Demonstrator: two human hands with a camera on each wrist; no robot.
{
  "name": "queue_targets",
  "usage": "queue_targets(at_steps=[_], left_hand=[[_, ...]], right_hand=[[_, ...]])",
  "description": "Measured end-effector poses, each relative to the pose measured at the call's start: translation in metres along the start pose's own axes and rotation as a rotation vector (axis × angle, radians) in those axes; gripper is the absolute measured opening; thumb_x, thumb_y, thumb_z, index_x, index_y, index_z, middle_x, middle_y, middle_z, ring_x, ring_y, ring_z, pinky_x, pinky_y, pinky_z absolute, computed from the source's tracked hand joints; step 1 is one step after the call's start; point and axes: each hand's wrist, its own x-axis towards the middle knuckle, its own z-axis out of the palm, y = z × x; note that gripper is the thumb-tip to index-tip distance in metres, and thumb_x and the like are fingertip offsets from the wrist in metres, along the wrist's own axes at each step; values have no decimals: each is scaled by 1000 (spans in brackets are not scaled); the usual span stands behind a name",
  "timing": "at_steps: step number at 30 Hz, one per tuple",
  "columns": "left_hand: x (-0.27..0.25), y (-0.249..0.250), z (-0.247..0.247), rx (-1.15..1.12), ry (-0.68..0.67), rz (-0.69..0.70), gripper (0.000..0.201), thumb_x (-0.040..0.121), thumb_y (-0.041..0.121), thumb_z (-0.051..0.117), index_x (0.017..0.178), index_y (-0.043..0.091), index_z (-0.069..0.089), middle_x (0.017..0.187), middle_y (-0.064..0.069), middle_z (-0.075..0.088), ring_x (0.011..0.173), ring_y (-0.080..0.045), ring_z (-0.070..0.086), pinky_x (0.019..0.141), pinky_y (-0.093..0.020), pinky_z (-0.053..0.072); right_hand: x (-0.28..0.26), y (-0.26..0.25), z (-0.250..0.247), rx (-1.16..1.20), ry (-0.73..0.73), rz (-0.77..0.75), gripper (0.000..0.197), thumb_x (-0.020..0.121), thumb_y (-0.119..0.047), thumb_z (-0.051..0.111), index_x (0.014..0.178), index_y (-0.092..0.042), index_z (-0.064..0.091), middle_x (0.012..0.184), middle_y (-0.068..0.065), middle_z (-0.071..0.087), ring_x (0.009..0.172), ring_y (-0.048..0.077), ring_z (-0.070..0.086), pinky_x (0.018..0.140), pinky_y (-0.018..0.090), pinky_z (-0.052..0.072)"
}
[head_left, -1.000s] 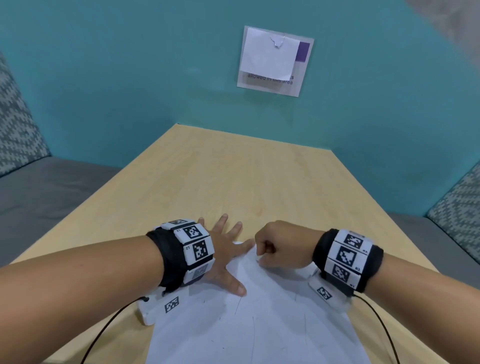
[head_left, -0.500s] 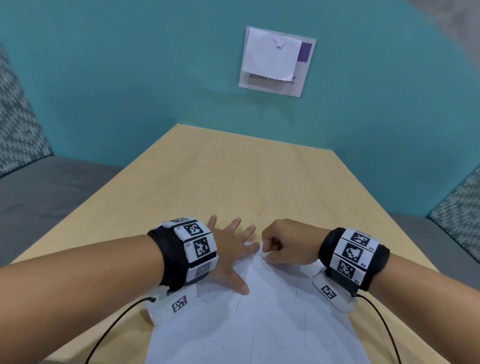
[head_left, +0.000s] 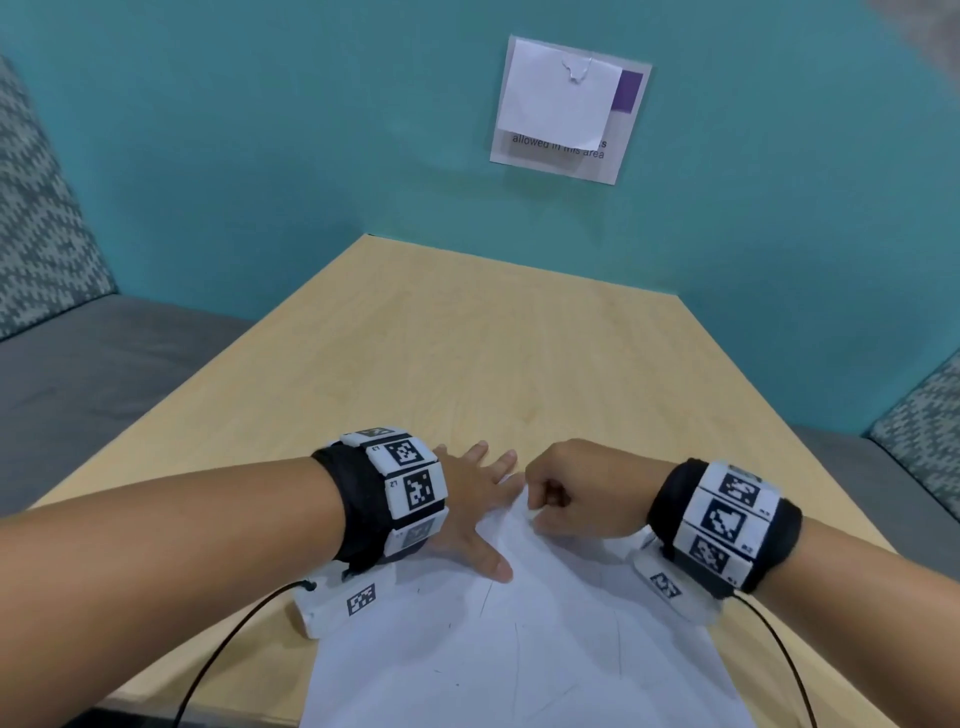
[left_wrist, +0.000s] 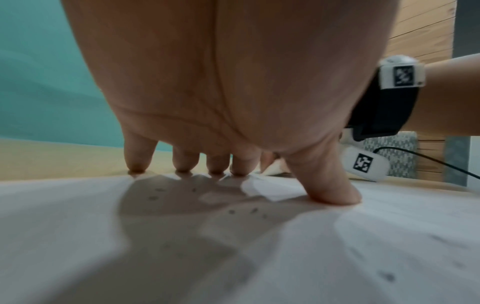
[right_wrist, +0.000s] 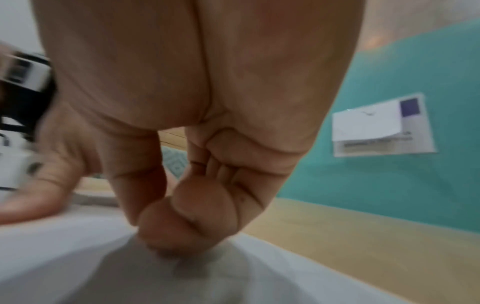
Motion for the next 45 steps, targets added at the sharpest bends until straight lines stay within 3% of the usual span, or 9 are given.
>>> queue_targets(at_steps=[7, 11, 15, 19, 23, 27, 38, 42, 45], left_hand=[[3, -1, 0, 23, -19, 2, 104, 89, 71, 50, 159, 25, -11, 166, 0, -20, 153, -30, -15, 120, -61, 6], [1, -1, -1, 3, -13, 5, 101, 89, 70, 51, 159, 30, -11, 166, -1, -20, 153, -30, -15, 119, -62, 6], [1, 0, -1, 49, -28, -1, 103, 89, 71, 48, 158, 25, -12, 166, 0, -20, 153, -30, -14, 120, -61, 8], [0, 0, -2, 16, -29, 3, 102, 89, 71, 50, 157, 30, -15, 166, -1, -21, 152, -31, -15, 119, -62, 7], [0, 2, -2, 66, -34, -10, 102, 90, 71, 48, 158, 24, -12, 166, 0, -20, 153, -30, -14, 120, -60, 10], [1, -1, -2, 42, -39, -13, 104, 89, 71, 49, 158, 26, -15, 166, 0, -22, 153, -30, -16, 120, -60, 7], [3, -1, 0, 62, -25, -9, 104, 89, 73, 48, 159, 24, -12, 166, 0, -20, 153, -30, -14, 120, -59, 9], [3, -2, 2, 76, 9, -3, 104, 88, 73, 48, 159, 26, -12, 167, -1, -18, 153, -31, -11, 119, -60, 12], [5, -3, 4, 83, 10, -7, 104, 88, 74, 47, 159, 24, -10, 167, -1, -17, 153, -30, -11, 119, -59, 13]], right_hand=[[1, 3, -3, 16, 29, 33, 9, 85, -22, 67, 87, -14, 67, 67, -12, 55, 58, 5, 47, 58, 20, 39], [-2, -10, 4, 5, -40, -45, 10, 86, -23, 66, 88, -13, 67, 70, -8, 58, 60, 9, 49, 60, 23, 42], [1, 4, -4, -6, 33, 51, 11, 86, -23, 65, 90, -13, 67, 67, -12, 54, 58, 4, 47, 56, 18, 37], [-4, -9, 5, -3, -40, -36, 10, 87, -23, 66, 91, -14, 67, 66, -13, 53, 58, 3, 48, 56, 16, 37], [-1, 4, -3, -1, 12, 48, 7, 86, -26, 68, 85, -20, 64, 69, -13, 56, 61, 4, 50, 59, 20, 39], [-6, -6, 5, 13, -49, -10, 11, 86, -26, 67, 89, -15, 68, 69, -12, 57, 59, 4, 50, 59, 19, 43], [-6, 7, -4, 87, -13, 83, 12, 85, -24, 68, 86, -13, 68, 68, -5, 64, 54, 6, 50, 57, 21, 44], [-8, 1, 4, 50, -41, 32, 11, 84, -26, 68, 84, -15, 66, 65, -10, 57, 55, 5, 47, 57, 19, 41], [-7, 9, -2, 98, -14, 85, 11, 83, -24, 68, 85, -13, 68, 70, 2, 69, 53, 5, 51, 57, 22, 45]])
